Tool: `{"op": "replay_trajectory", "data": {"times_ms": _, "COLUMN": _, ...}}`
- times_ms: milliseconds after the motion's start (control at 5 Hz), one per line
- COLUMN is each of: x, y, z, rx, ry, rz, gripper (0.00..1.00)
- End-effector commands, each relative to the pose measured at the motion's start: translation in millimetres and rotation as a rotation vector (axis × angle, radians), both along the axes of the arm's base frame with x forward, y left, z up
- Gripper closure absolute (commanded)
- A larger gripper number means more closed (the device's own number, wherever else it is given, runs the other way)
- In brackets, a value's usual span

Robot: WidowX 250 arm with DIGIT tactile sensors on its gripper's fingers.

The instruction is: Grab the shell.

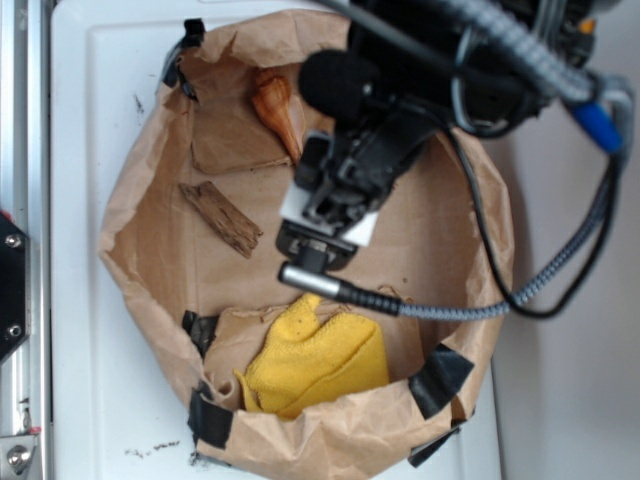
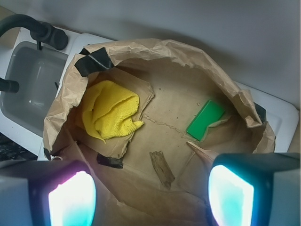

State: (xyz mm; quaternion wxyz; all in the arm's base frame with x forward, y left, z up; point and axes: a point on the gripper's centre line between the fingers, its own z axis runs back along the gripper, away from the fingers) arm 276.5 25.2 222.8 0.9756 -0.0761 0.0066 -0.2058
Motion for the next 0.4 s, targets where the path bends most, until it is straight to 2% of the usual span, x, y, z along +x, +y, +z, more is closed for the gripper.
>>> {"op": "replay_trajectory", "data": {"times_ms": 0, "x": 2, "y": 12, "z": -72, "rx": 0.072, "ry": -0.093, "rz": -0.097, "gripper": 0.00}}
{"op": "replay_trajectory", "data": {"times_ms": 200, "x": 2, "y": 17, "z": -105, "rx": 0.103, "ry": -0.019, "rz": -0.141, "gripper": 0.00}}
